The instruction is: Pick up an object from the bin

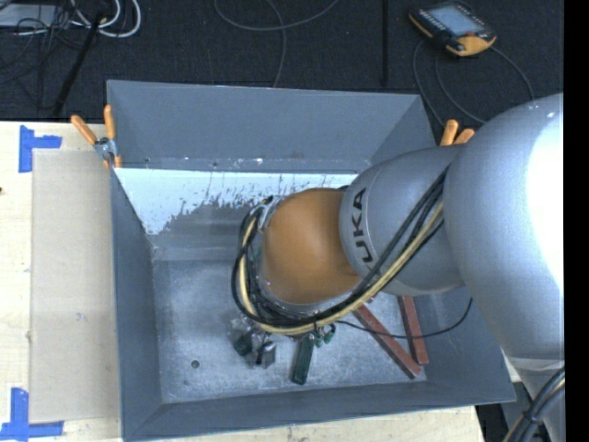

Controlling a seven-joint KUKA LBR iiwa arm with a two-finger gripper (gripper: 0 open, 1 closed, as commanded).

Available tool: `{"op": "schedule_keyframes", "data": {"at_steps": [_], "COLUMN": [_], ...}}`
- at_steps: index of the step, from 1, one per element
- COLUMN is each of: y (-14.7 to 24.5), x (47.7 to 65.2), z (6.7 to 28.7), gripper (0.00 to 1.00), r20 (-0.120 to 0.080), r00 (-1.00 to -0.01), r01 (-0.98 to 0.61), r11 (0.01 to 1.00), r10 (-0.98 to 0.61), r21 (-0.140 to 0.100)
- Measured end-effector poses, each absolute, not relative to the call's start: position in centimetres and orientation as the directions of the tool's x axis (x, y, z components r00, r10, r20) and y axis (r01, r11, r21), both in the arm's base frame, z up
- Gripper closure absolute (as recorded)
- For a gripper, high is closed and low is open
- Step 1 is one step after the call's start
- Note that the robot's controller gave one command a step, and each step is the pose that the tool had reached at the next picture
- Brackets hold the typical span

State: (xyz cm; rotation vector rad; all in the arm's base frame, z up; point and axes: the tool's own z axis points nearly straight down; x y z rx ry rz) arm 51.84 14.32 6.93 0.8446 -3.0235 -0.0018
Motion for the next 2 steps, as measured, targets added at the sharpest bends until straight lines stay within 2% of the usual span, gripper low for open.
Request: {"op": "schedule_keyframes", "data": {"at_steps": [1,2], "y": [14.5,14.5], "x": [51.8,48.2], "z": [9.2,25.5], "gripper": [1.00,1.00], "r20": [0.004,-0.001], "r00": [-0.832,-0.812], "r01": [-0.554,-0.583], "r11": [0.832,0.812], "r10": [-0.554,-0.583], "r21": [0.002,0.000]}}
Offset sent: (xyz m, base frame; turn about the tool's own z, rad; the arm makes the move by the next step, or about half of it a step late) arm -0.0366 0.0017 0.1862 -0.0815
